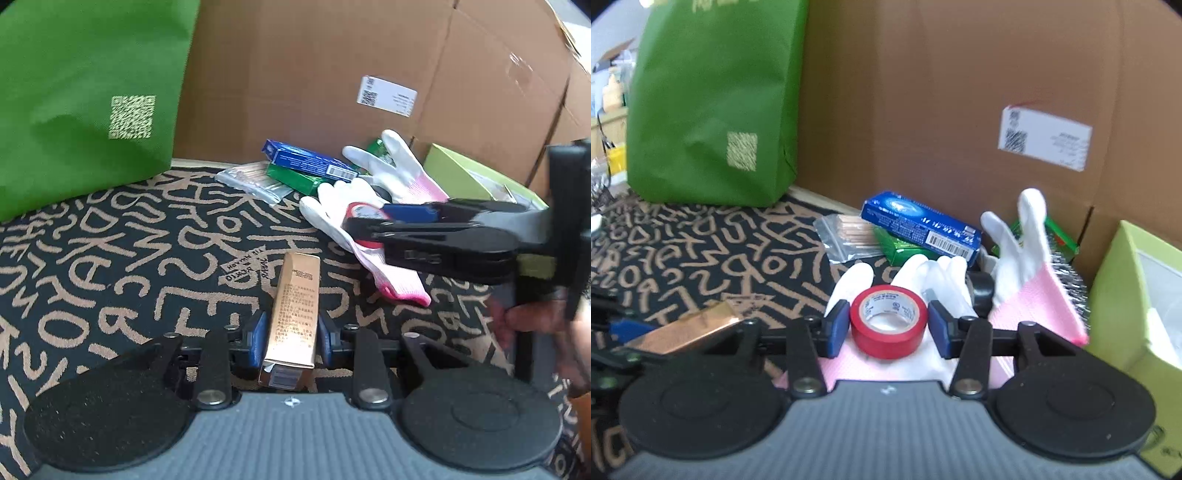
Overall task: Organize objects
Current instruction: 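Grasp the tall copper box with the left gripper while the right grasps the red tape roll, then carry the copper box and red tape into the green shoebox and release, then move both grippers back toward the white-pink gloves, then grasp a white-pink glove with the left gripper while the right grasps the clear tube, then carry the glove and clear tube into the green shoebox and release both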
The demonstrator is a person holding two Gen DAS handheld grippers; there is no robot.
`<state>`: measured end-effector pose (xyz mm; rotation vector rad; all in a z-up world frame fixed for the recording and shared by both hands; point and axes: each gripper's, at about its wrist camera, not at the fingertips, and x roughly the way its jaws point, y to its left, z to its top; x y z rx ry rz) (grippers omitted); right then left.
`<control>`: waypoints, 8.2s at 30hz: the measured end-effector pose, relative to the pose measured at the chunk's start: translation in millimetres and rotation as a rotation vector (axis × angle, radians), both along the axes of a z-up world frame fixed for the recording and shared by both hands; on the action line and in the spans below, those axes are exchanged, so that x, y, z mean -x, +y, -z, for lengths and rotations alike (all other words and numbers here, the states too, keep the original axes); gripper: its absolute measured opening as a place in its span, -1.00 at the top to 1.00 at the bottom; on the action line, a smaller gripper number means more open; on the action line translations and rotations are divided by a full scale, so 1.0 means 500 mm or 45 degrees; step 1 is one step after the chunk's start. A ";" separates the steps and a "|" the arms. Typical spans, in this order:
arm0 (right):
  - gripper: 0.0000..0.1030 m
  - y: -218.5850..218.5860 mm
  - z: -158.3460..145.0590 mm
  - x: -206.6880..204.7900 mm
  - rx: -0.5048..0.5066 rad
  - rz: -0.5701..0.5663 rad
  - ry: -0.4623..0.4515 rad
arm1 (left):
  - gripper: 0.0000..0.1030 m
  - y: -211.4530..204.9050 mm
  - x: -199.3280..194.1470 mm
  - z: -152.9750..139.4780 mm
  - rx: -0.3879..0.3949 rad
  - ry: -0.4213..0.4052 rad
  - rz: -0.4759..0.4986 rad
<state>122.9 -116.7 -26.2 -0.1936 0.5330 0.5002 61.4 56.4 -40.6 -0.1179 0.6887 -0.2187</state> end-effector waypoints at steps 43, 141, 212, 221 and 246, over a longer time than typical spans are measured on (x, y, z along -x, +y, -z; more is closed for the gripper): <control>0.11 -0.262 -0.093 0.224 -0.140 0.180 0.008 | 0.52 -0.201 0.040 -0.088 0.002 -0.097 0.462; 0.47 -0.011 0.024 0.080 -0.039 -0.175 0.158 | 0.86 0.004 0.052 -0.012 -0.047 0.003 0.097; 0.48 -0.445 -0.199 0.112 -0.036 0.551 -0.258 | 0.82 -0.380 -0.174 -0.258 0.320 -0.284 0.413; 0.48 -0.538 -0.144 -0.016 0.067 0.740 -0.235 | 0.82 -0.487 -0.284 -0.200 0.188 -0.232 0.373; -1.00 -0.425 -0.200 0.200 -0.076 0.698 -0.574 | -0.84 -0.364 -0.149 -0.212 0.404 -0.342 0.332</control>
